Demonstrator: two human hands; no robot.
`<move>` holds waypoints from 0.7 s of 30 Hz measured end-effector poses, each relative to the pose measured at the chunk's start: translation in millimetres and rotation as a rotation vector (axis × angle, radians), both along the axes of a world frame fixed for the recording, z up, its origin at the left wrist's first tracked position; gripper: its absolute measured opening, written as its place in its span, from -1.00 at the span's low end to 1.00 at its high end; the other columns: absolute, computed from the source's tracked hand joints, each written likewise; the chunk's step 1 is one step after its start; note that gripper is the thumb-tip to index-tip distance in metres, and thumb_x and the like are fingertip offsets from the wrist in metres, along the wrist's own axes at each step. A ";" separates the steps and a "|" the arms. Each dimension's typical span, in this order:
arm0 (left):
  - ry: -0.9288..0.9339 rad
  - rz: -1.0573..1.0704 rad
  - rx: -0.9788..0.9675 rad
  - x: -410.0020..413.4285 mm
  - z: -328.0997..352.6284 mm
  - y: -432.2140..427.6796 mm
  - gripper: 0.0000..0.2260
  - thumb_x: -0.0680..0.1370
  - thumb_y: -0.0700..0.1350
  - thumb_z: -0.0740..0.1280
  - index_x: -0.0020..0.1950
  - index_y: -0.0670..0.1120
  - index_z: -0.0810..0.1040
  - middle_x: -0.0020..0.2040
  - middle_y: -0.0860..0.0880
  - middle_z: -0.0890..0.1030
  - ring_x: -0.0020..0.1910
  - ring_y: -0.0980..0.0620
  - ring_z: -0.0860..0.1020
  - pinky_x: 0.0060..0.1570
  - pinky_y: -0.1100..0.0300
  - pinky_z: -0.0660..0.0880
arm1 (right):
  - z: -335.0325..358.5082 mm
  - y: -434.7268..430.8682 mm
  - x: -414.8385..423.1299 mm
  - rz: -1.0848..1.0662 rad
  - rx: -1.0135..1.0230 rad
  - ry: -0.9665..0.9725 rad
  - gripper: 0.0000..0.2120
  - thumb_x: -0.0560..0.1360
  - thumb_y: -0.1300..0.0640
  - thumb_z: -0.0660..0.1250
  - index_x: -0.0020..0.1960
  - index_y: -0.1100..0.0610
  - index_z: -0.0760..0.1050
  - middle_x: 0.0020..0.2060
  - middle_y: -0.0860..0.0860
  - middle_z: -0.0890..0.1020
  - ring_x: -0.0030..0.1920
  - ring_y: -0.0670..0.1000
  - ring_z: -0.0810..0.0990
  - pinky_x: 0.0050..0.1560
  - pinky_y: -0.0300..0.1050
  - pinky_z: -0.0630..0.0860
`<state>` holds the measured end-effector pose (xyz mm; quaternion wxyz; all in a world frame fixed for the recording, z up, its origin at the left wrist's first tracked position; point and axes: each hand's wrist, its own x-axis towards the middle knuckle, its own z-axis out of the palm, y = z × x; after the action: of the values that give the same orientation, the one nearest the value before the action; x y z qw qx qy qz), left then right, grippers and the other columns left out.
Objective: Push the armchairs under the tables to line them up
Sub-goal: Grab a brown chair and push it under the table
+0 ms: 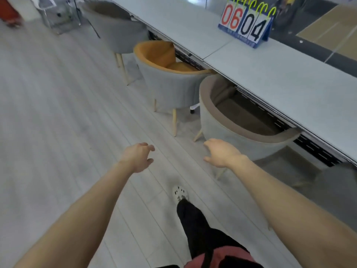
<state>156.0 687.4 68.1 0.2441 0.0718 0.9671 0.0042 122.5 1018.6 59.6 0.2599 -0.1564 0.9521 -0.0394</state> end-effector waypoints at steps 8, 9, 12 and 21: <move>0.006 0.061 -0.044 -184.6 20.2 -159.5 -0.55 0.68 0.09 0.36 0.56 0.06 0.46 0.46 -0.06 0.54 0.37 -0.19 0.57 0.27 -0.11 0.58 | -6.1 -154.9 -207.9 0.042 -0.042 -0.021 -0.39 0.61 -0.17 0.38 0.54 0.12 0.42 0.46 0.13 0.50 0.44 0.20 0.51 0.40 0.18 0.52; 0.015 0.079 -0.048 -205.6 25.5 -178.5 -0.56 0.68 0.10 0.35 0.56 0.06 0.45 0.45 -0.05 0.54 0.38 -0.19 0.56 0.25 -0.11 0.58 | -2.4 -175.3 -231.3 0.043 -0.053 -0.024 -0.39 0.61 -0.17 0.39 0.54 0.11 0.43 0.47 0.12 0.50 0.45 0.20 0.51 0.40 0.16 0.51; 0.040 0.113 -0.047 -265.0 38.0 -233.9 -0.56 0.69 0.12 0.34 0.56 0.08 0.45 0.44 -0.03 0.55 0.40 -0.17 0.55 0.23 -0.08 0.57 | 12.0 -231.8 -299.0 0.050 -0.073 -0.021 -0.43 0.59 -0.16 0.39 0.52 0.06 0.47 0.41 0.07 0.53 0.39 0.17 0.55 0.32 0.15 0.56; 0.017 0.075 -0.031 -476.5 11.8 -413.5 -0.55 0.70 0.12 0.33 0.58 0.06 0.43 0.45 -0.02 0.54 0.38 -0.15 0.56 0.28 -0.06 0.55 | 6.4 -397.9 -501.3 0.006 -0.055 0.005 -0.43 0.65 -0.16 0.39 0.56 0.10 0.43 0.44 0.11 0.51 0.43 0.20 0.52 0.34 0.15 0.53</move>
<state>-320.4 273.9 79.9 0.2366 0.0316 0.9711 -0.0022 -378.7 620.7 66.0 0.2531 -0.1663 0.9508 -0.0644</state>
